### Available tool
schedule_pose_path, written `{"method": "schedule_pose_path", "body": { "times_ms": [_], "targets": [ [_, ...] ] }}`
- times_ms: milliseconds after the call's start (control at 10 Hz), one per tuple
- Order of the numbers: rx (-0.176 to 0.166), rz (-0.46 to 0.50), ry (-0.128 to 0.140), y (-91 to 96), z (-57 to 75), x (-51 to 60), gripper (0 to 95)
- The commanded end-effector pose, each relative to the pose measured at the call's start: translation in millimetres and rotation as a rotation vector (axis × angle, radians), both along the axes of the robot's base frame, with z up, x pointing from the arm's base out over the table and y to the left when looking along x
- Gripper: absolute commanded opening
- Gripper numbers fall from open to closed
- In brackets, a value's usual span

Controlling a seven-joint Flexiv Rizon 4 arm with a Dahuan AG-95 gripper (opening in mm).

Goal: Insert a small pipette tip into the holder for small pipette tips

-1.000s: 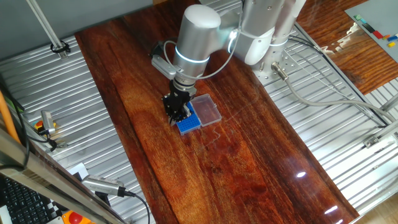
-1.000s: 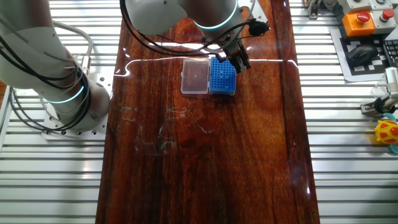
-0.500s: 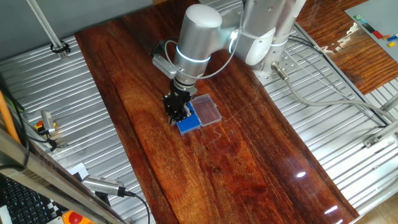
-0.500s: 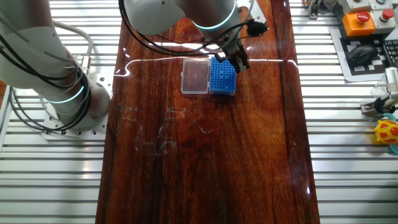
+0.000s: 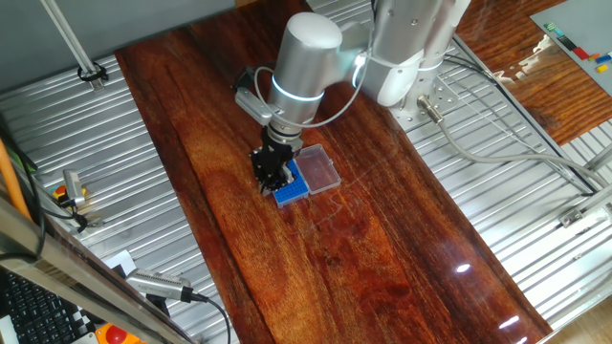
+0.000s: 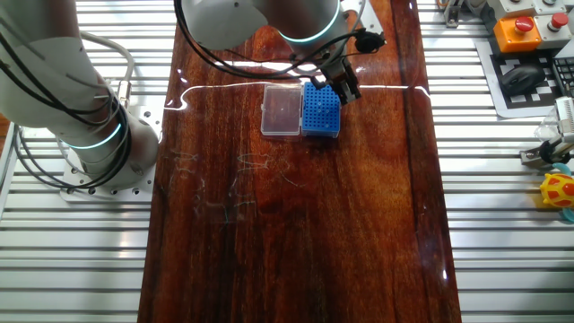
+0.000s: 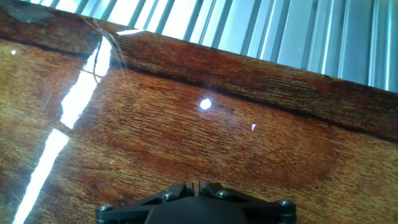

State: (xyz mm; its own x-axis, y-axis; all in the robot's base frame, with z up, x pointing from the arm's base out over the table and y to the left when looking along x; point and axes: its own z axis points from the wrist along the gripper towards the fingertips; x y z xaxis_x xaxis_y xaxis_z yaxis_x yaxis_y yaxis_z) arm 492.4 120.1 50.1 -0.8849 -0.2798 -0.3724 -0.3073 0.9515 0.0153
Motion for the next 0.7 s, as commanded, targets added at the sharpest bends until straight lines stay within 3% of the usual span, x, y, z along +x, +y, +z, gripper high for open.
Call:
{"method": "schedule_pose_path", "body": {
  "times_ms": [100,700],
  "targets": [
    [0.002,-0.001,0.004,-0.3,1.5,-1.0,0.0],
    [0.002,-0.003,0.006,-1.5,0.5,-2.9,0.0]
  ]
}}
